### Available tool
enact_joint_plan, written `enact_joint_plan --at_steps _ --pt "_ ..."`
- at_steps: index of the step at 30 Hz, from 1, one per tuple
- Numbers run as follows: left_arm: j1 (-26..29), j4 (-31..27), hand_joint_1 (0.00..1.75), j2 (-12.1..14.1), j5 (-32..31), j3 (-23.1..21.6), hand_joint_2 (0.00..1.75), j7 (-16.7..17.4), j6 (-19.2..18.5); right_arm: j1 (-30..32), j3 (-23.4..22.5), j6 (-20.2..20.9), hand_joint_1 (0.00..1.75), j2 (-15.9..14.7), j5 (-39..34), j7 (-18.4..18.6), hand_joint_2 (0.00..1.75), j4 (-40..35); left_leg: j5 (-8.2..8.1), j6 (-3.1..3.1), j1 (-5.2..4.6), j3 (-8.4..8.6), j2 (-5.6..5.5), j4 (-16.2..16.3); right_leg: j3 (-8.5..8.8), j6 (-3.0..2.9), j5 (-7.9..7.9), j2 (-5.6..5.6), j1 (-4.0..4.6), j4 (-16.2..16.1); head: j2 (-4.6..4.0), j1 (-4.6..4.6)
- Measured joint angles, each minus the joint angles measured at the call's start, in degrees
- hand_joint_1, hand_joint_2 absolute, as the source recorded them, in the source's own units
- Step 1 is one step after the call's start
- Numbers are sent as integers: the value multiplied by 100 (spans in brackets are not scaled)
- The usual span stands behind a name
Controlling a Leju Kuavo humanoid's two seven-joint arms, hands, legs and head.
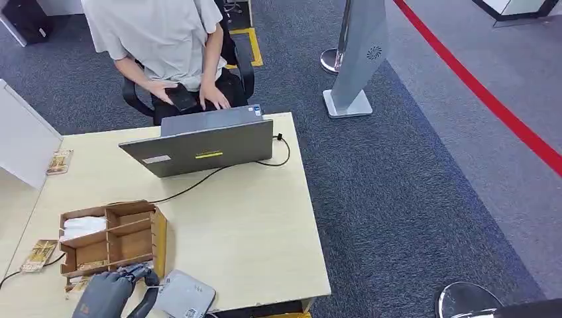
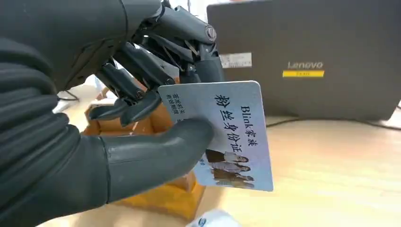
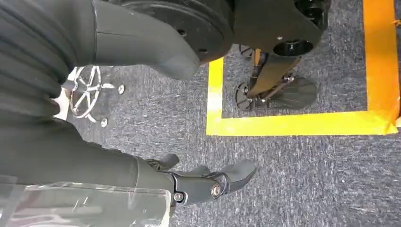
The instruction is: Pass the card to the sensor for recognition and then transmit it.
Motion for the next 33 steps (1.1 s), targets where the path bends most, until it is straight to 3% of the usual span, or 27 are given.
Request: enact_joint_plan --at_steps 17,23,33 --pt "32 24 175 394 389 -562 175 452 -90 30 -446 238 0 0 575 160 175 -15 0 0 0 0 -1 0 0 0 0 -1 0 0 0 0" --pt "-35 79 175 560 501 -792 175 848 -96 33 -658 402 0 39 932 223 175 -13 0 0 0 0 -1 0 0 0 0 -1 0 0 0 2" --pt "-167 367 175 470 109 -962 175 1434 109 101 -1052 524 0 153 1296 319 175 -77 0 0 0 0 -3 0 0 0 0 -4 0 0 0 0"
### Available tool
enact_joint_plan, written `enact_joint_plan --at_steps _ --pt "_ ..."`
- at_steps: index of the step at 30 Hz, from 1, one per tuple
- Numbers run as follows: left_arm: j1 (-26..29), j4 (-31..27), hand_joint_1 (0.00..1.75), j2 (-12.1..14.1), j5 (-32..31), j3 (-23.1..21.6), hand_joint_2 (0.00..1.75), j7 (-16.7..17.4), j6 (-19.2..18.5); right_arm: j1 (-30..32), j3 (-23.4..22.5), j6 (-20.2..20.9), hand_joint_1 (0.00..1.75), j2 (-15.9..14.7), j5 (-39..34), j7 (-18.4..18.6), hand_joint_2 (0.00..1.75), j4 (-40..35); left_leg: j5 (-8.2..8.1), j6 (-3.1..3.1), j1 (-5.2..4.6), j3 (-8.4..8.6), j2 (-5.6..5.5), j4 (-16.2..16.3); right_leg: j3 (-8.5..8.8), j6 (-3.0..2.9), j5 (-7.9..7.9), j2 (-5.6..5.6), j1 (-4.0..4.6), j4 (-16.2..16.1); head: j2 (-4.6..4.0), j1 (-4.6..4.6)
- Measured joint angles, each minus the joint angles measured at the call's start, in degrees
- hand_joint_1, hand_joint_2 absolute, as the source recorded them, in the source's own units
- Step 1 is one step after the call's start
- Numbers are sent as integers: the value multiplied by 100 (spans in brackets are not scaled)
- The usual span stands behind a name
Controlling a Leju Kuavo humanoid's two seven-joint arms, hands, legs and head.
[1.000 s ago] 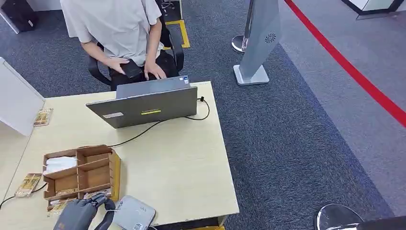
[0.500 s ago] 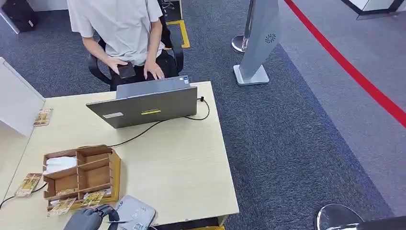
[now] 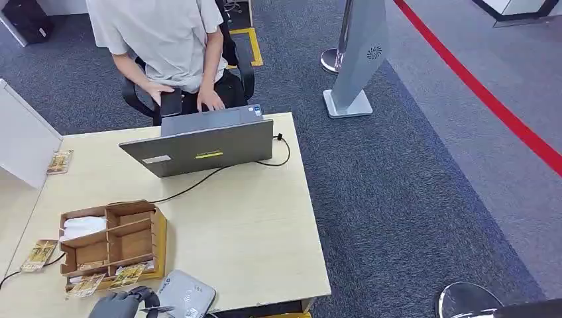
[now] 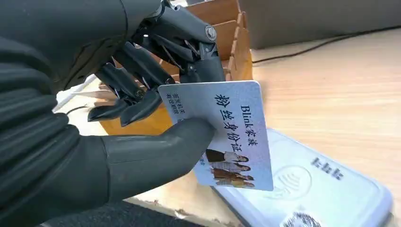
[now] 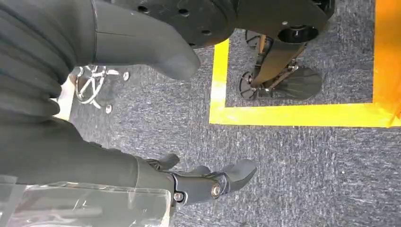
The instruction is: Pass the card to the sensor for recognition and then transmit it.
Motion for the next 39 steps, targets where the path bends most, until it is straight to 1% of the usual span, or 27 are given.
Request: enact_joint_plan --at_steps 4,9,14,20,30,34,36,39 --pt "-24 170 175 -135 -118 0 175 76 144 46 -113 40 0 32 85 28 175 -52 0 0 -1 0 0 0 0 0 0 0 0 0 0 0" --pt "-31 354 175 -258 -166 0 175 94 207 65 -188 57 0 61 118 48 175 -83 0 0 0 0 0 0 0 0 0 0 0 0 0 0" --pt "-37 470 175 -334 -172 0 175 94 227 72 -262 85 0 81 180 48 175 -98 0 0 0 0 0 0 0 0 0 0 0 0 0 0" --pt "-97 586 175 -398 -326 0 175 87 302 75 -302 114 0 103 223 48 175 -100 0 0 0 0 0 0 0 0 0 0 0 0 0 0" --pt "-120 791 175 -529 -531 0 175 -48 549 92 -419 175 0 160 324 -22 175 -100 0 0 0 0 0 0 0 0 0 0 0 0 0 0" --pt "-133 826 175 -540 -592 0 175 -155 658 96 -452 195 0 184 328 -53 175 -98 0 0 0 0 0 0 -1 0 0 0 0 0 0 0" --pt "-143 841 175 -544 -649 0 175 -291 813 96 -518 219 0 199 376 -101 175 -85 0 0 0 0 0 0 0 0 0 0 0 0 0 0" --pt "-166 828 175 -542 -723 0 175 -407 889 94 -546 269 0 205 426 -142 175 -66 0 0 0 1 0 0 -1 0 0 0 0 0 0 0"
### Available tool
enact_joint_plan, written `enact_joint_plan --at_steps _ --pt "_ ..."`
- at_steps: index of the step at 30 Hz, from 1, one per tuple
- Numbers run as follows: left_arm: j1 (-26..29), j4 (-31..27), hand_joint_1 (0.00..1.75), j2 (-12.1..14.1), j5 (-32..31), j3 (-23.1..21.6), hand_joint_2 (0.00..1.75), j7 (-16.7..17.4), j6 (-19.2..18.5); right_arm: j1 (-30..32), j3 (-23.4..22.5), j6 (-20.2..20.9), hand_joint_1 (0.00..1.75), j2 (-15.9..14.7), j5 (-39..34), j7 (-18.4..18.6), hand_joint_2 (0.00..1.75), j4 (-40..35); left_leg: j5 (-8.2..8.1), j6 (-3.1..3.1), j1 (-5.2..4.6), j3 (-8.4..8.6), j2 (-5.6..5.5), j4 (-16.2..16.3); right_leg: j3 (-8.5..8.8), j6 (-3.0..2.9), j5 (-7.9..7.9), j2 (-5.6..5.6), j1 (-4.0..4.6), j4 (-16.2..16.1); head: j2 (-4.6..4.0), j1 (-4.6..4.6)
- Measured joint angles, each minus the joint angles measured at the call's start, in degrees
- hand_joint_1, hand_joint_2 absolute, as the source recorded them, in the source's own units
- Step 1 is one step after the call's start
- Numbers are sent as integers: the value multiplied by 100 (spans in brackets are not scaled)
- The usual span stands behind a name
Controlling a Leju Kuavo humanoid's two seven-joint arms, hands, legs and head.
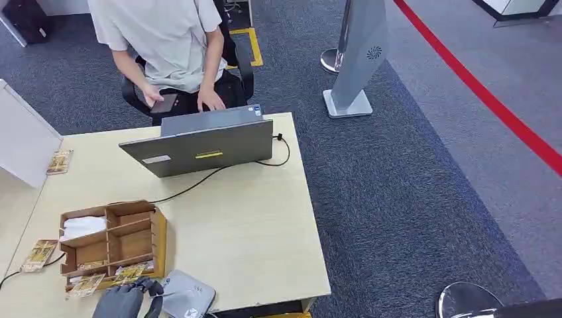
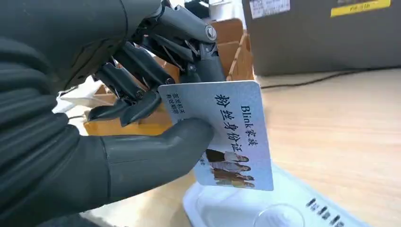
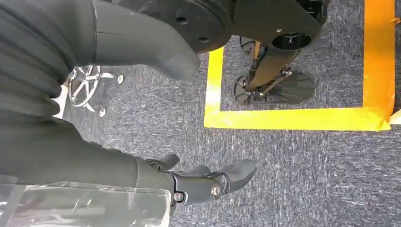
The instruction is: Pass the card to the sensor for recognition and then transmit it.
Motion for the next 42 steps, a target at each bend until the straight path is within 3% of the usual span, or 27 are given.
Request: enact_joint_plan --at_steps 7,11,16,20,24,31,37,42 --pt "-91 -407 175 22 -321 110 175 -767 -61 -67 -66 125 0 24 110 -167 175 138 0 0 -1 0 0 0 0 0 0 0 0 0 0 0" --pt "-146 -777 175 -69 -637 521 175 -1372 -127 -152 -112 206 0 59 227 -284 175 304 1 0 -1 1 -1 0 1 0 1 0 0 0 0 0" --pt "-444 -951 175 -265 -938 947 175 -1315 -33 -240 -112 245 0 81 313 -335 175 433 3 -1 0 1 -10 1 1 0 2 -9 0 0 0 2" --pt "-1008 -929 175 -372 -977 1493 175 -1191 231 -354 -103 295 0 103 398 -387 175 557 11 -1 1 2 -11 1 1 -3 7 -13 0 4 0 0" --pt "-1810 -480 175 -398 -1034 2154 175 -1037 490 -537 -22 328 0 129 398 -449 175 735 23 -7 1 3 -17 1 2 -10 13 -16 0 11 0 -4" --pt "-3091 873 175 -299 -1051 3099 175 -1208 784 -820 240 339 0 133 287 -558 175 1115 30 -11 4 4 -13 1 -1 -16 17 -12 1 19 0 -2" --pt "-3900 1894 175 -144 -1274 3230 175 -1236 736 -987 469 379 0 133 168 -624 175 1338 30 -11 4 0 -15 1 -5 -17 17 -12 2 19 0 0" --pt "-4248 2313 175 -101 -1259 3228 175 -1258 739 -1031 579 379 0 133 79 -650 175 1441 30 -11 2 0 -15 1 -5 -17 17 -12 1 19 0 0"
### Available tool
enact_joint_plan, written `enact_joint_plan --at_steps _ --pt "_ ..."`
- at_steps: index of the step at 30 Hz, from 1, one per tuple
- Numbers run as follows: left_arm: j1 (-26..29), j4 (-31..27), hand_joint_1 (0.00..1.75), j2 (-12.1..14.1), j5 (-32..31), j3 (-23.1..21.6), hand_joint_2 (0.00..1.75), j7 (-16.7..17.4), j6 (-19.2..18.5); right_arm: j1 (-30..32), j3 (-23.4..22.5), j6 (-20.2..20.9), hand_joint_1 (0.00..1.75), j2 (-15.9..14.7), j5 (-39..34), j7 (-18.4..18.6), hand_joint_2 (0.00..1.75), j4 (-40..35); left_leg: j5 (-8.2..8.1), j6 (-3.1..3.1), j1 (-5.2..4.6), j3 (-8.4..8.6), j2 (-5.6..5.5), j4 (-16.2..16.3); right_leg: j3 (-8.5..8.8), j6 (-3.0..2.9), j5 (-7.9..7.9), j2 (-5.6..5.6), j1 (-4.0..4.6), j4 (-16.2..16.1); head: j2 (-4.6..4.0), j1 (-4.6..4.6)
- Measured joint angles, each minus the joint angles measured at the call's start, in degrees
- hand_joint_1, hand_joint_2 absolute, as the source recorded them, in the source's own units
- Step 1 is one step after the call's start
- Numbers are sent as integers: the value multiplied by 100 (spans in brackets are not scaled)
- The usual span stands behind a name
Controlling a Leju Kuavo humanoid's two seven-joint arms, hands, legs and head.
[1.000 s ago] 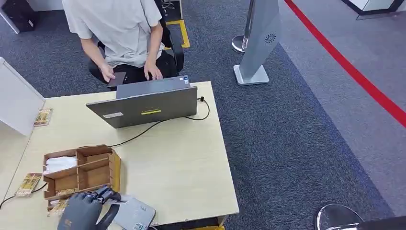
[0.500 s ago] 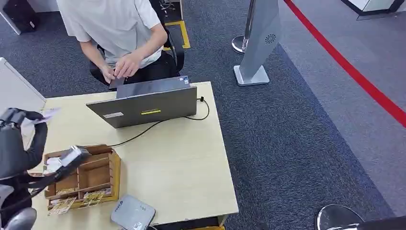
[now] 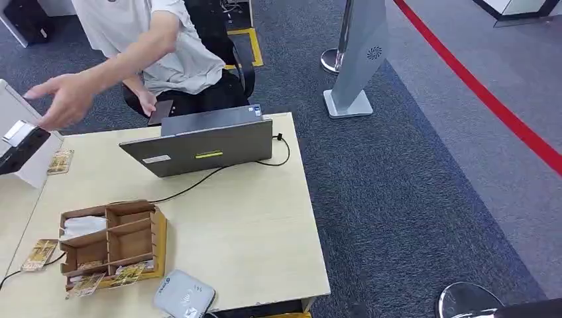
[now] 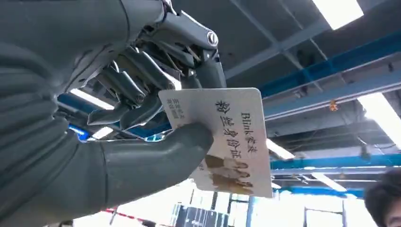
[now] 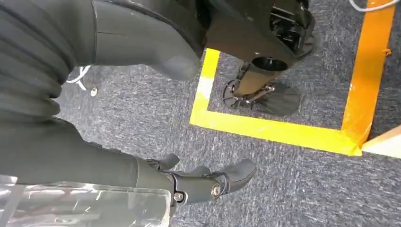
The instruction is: Pass the card to the sensor for recognition and then transmit it.
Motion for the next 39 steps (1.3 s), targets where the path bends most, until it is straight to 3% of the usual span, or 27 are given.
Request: enact_joint_plan --at_steps 9,10,23,27,33,39 --pt "-119 208 175 4 173 -11 175 -2 -4 -32 138 -15 0 0 -116 -35 175 87 0 0 -1 -1 0 0 -1 0 0 0 -1 -1 0 0" --pt "-114 221 0 4 190 -18 175 -2 -7 -36 144 -17 0 0 -127 -35 175 92 -1 0 0 -1 4 0 -2 0 0 2 -1 -1 0 0" --pt "-85 231 0 33 426 -26 175 7 -33 -30 289 -83 0 0 -330 -7 175 118 -1 0 0 -1 10 0 -6 -1 0 11 -1 -1 0 0" --pt "53 -36 0 26 663 -28 175 0 -53 14 321 -155 0 -2 -448 11 175 98 -1 0 0 -1 10 0 -5 -1 1 10 -1 0 0 0" --pt "779 -1365 0 26 1040 -63 175 -55 -197 262 321 -345 0 -20 -739 46 175 -77 -9 4 -3 -5 10 0 -5 2 -2 11 -1 -3 0 -2" --pt "1997 -2858 0 129 972 -277 175 -238 -57 594 321 -501 0 -70 -931 92 175 -347 -25 4 -5 -5 14 0 -5 8 -15 12 -5 -6 0 0"
